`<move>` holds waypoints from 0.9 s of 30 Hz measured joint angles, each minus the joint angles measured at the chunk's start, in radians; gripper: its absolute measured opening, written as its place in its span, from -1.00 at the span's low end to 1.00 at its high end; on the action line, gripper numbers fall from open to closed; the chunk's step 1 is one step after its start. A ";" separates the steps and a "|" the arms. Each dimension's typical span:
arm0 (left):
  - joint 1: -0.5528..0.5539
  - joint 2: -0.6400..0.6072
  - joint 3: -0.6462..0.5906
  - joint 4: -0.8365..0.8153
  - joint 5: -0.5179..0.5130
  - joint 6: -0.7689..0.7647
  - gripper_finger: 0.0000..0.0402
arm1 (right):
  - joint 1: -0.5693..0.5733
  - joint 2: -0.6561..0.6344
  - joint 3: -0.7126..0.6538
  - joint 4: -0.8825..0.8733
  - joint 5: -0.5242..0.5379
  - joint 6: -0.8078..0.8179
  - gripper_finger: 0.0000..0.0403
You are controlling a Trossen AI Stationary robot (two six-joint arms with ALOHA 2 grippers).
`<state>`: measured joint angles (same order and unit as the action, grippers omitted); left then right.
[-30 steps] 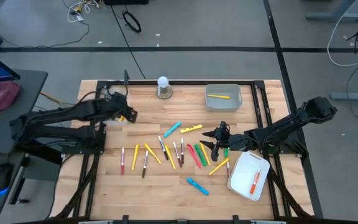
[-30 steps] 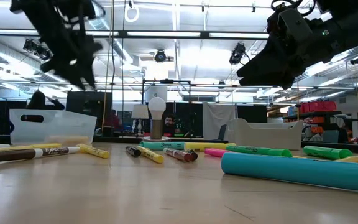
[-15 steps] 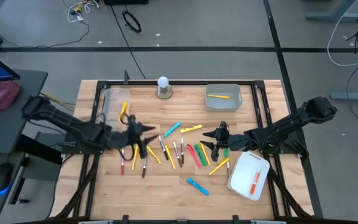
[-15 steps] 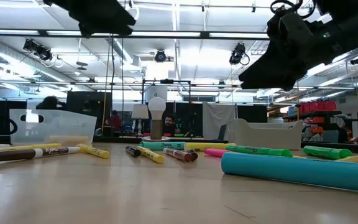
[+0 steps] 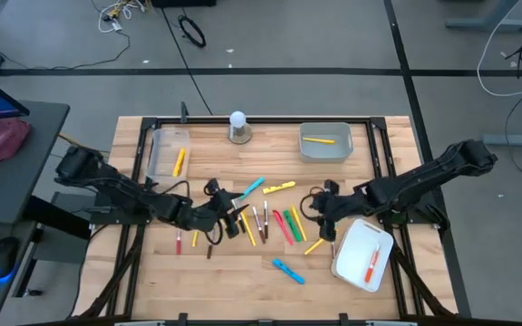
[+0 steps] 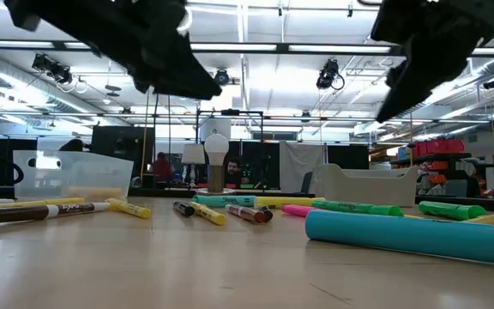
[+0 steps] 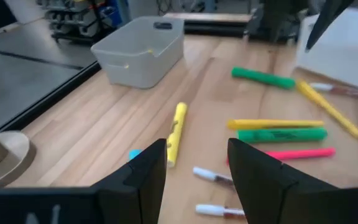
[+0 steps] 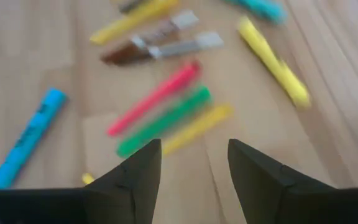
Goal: Pick & Place Markers
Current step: Put the yellow pen into the gray bin
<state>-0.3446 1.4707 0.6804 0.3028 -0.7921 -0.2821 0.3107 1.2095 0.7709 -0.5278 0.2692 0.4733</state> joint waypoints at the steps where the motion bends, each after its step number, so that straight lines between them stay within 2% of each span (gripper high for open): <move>1: 0.010 0.011 0.000 0.014 0.000 0.000 -0.12 | -0.006 0.000 0.016 -0.060 -0.001 0.062 -0.05; 4: 0.031 0.034 0.000 0.029 0.002 -0.002 -0.12 | -0.018 -0.001 0.032 -0.214 -0.028 0.196 0.00; 9: 0.047 0.044 0.000 0.039 0.006 -0.003 -0.12 | -0.018 -0.001 -0.023 -0.309 -0.044 0.358 0.20; 14: 0.047 0.044 0.000 0.038 0.010 -0.003 -0.12 | -0.019 -0.001 -0.101 -0.278 -0.043 0.550 0.37; 19: 0.047 0.044 0.000 0.038 0.011 -0.003 -0.12 | -0.019 -0.001 -0.164 -0.267 -0.043 0.702 0.40; 27: 0.047 0.044 0.000 0.039 0.011 -0.003 -0.12 | -0.019 0.000 -0.249 -0.115 -0.053 0.741 0.31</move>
<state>-0.2974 1.5146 0.6800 0.3423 -0.7815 -0.2851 0.2913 1.2091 0.5223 -0.6423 0.2161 1.2147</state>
